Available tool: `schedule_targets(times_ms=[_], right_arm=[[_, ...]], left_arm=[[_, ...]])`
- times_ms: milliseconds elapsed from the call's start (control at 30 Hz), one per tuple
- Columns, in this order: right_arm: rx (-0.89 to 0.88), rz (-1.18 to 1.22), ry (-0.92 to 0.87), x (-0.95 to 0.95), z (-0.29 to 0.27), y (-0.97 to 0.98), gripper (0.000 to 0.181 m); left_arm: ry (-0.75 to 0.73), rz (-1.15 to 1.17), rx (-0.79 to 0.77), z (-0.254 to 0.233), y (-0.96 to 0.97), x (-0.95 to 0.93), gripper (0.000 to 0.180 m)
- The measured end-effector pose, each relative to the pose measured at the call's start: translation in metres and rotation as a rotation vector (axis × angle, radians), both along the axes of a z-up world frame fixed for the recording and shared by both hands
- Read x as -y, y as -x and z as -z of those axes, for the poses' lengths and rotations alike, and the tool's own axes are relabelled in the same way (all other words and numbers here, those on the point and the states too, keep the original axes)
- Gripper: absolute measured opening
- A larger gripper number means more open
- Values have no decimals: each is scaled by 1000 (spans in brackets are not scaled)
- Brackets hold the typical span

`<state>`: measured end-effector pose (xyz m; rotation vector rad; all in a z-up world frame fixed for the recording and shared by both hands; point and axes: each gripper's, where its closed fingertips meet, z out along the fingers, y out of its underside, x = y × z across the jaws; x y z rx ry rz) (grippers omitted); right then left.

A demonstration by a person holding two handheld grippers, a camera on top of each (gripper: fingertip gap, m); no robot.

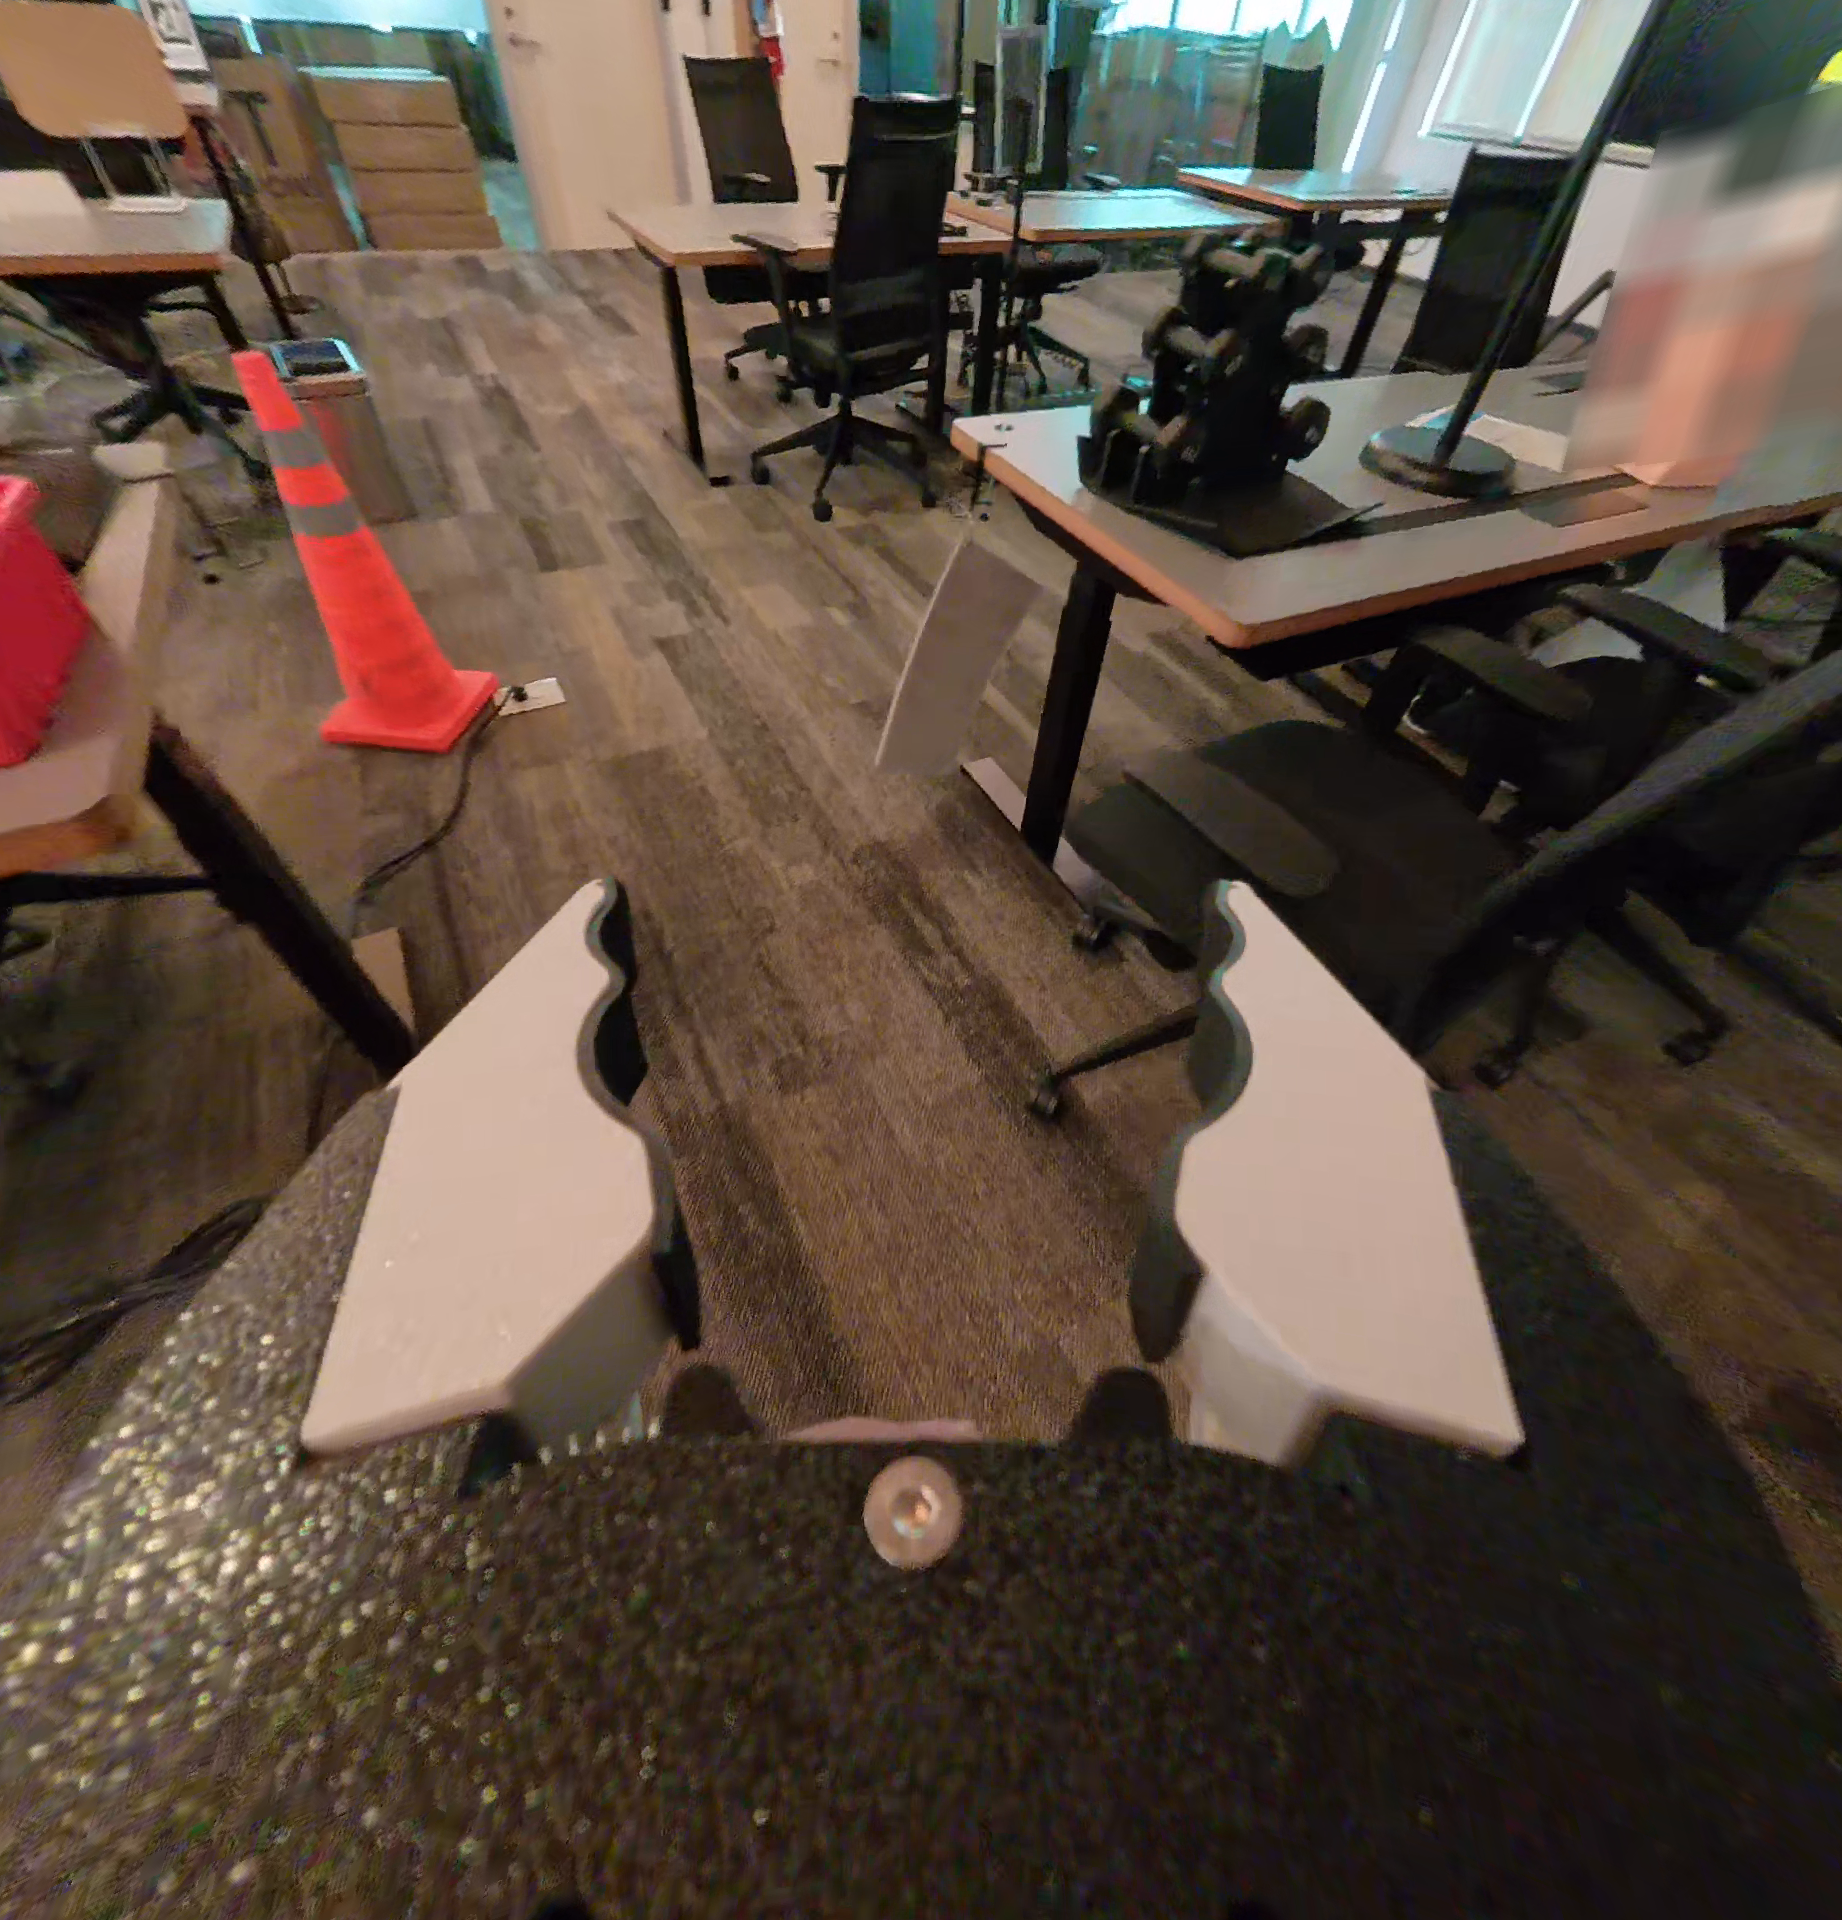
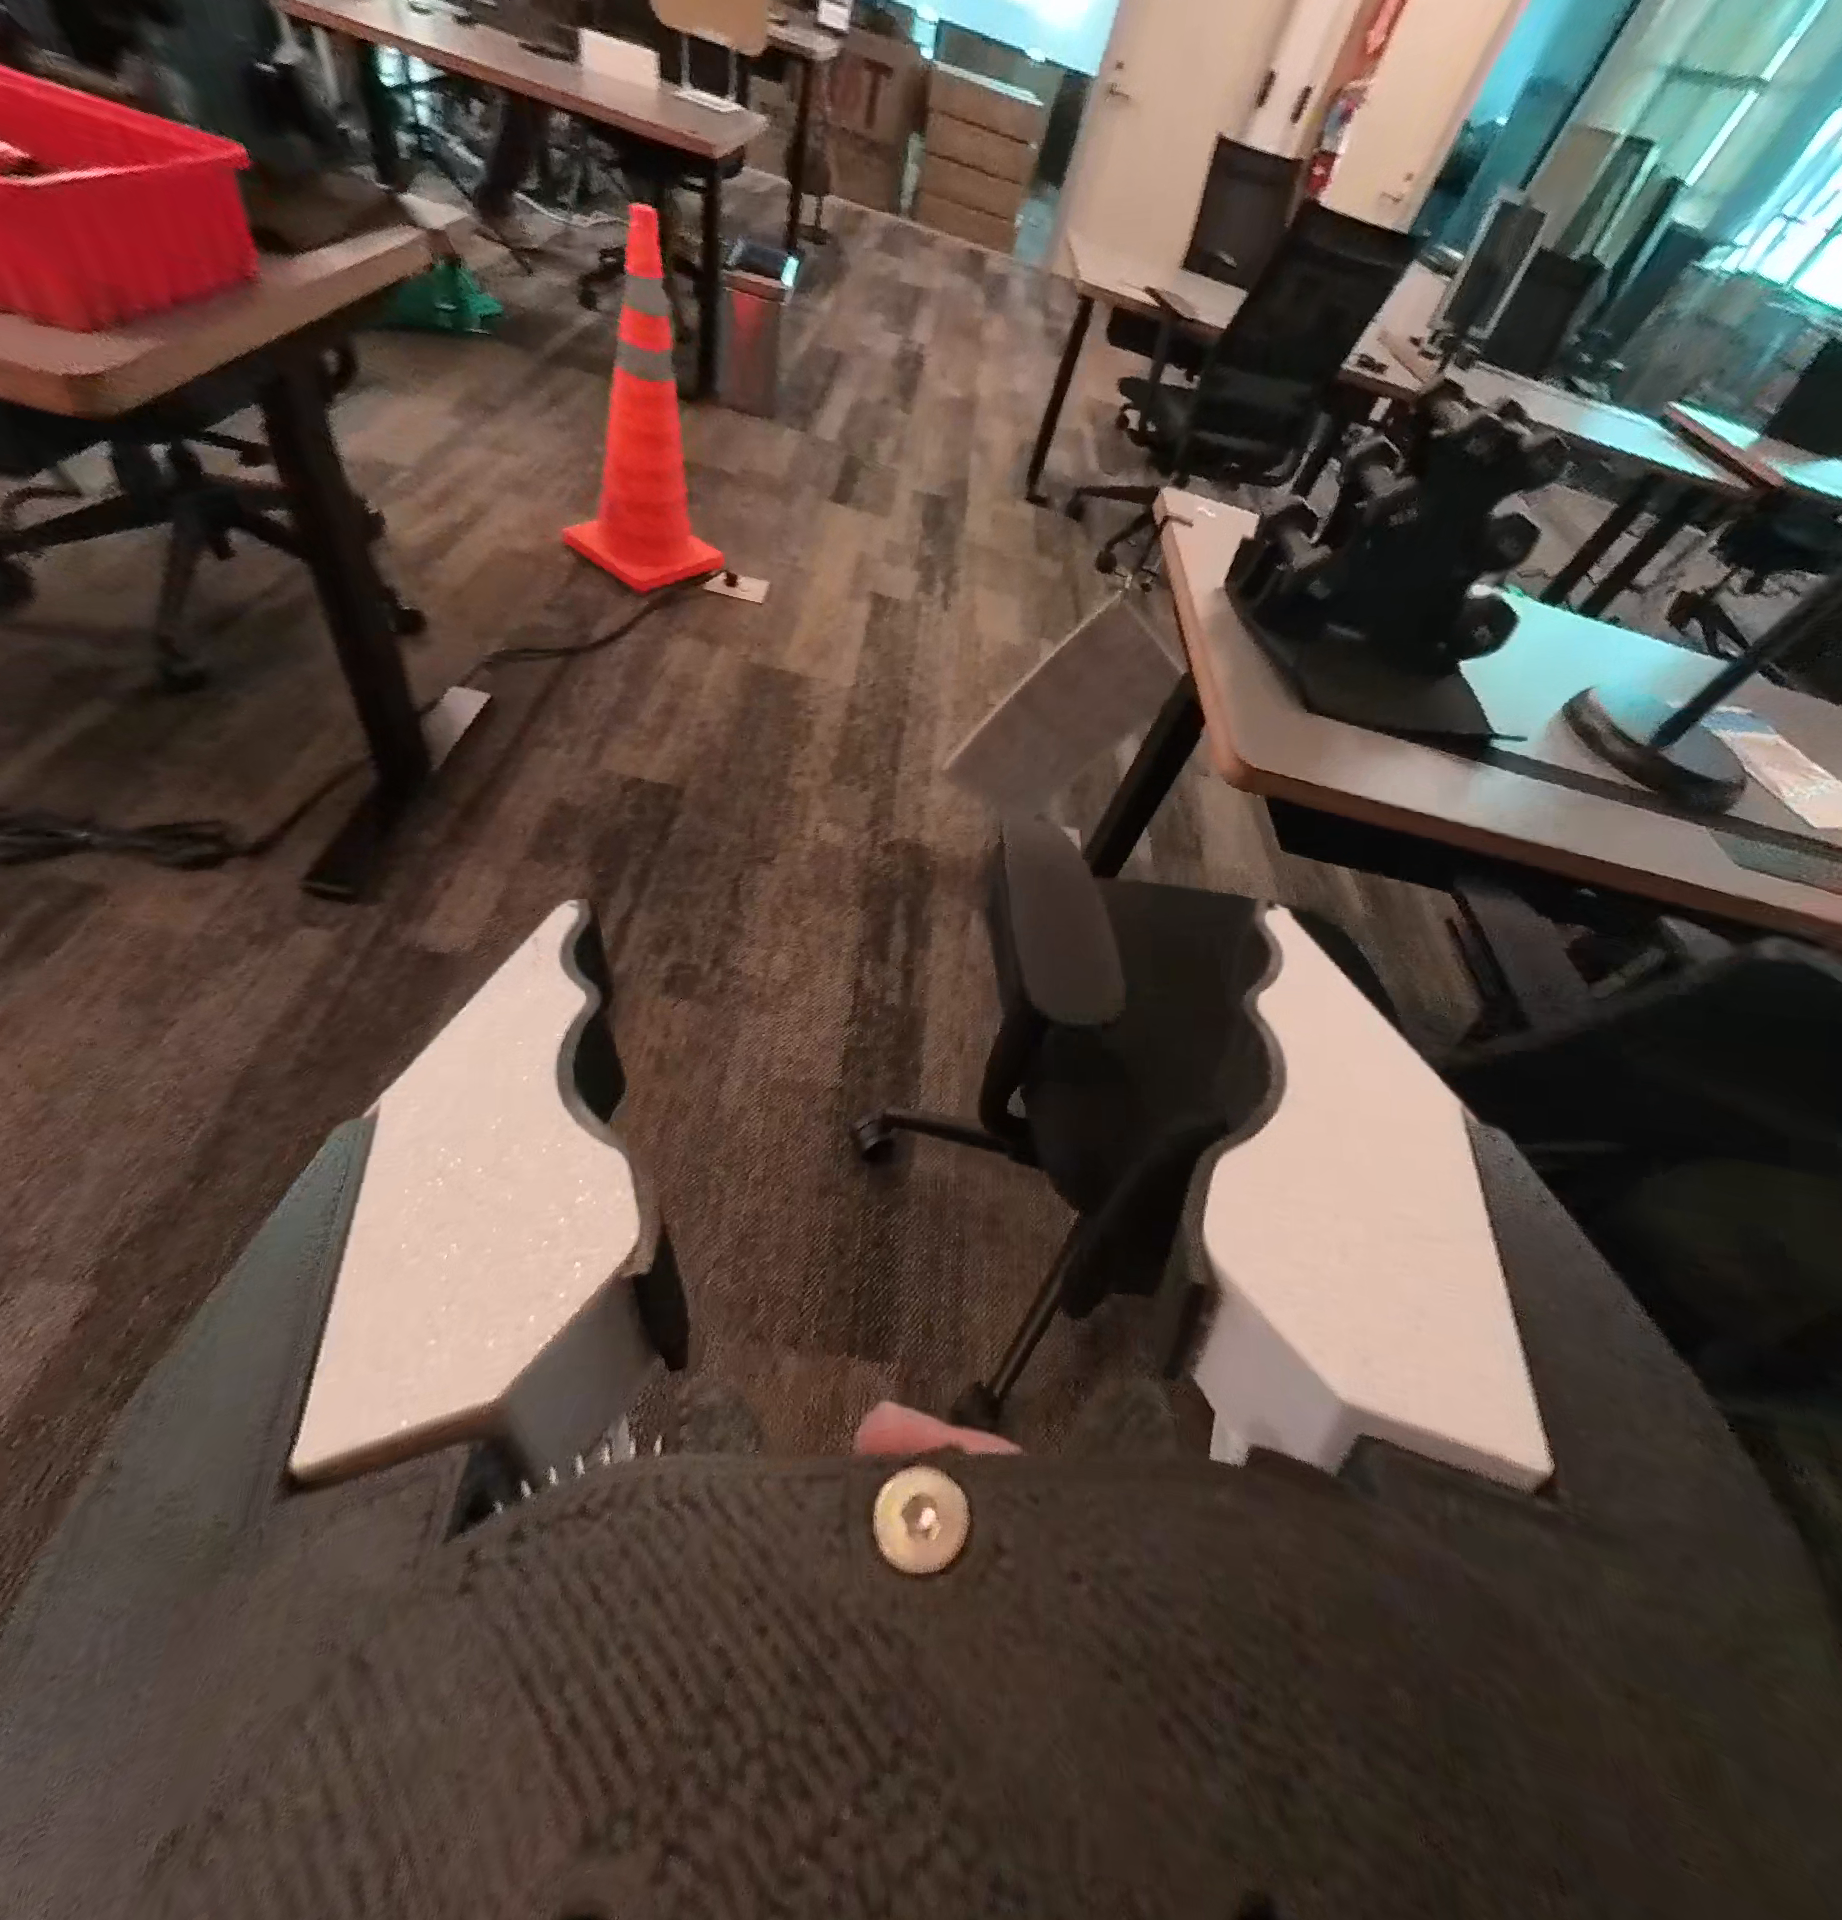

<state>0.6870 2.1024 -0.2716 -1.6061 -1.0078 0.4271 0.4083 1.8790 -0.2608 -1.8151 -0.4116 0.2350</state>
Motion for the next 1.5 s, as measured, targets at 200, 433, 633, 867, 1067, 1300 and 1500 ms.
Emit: schedule_targets(times_ms=[200, 433, 633, 867, 1067, 1300, 1500], right_arm=[[-32, 3, 63, -82, 24, 88, 120], [-47, -188, 121, -201, 53, 265, 123], [-53, -407, 106, -291, 23, 433, 125], [-8, -535, 20, -367, 2, 586, 111], [-7, -537, -21, -438, -4, 718, 110], [6, -587, -16, -481, -8, 883, 107], [28, -771, -18, -461, 2, 1015, 101]], left_arm=[[-26, 65, 11, -1, 67, -115, 107], [17, -15, -18, 22, 187, -219, 113], [50, -136, -51, 10, 304, -290, 115], [-14, -287, -18, 16, 439, -354, 110], [-28, -261, -19, 35, 569, -436, 110], [-36, -300, -8, 23, 724, -491, 110], [-30, -493, -11, 18, 822, -456, 109]])
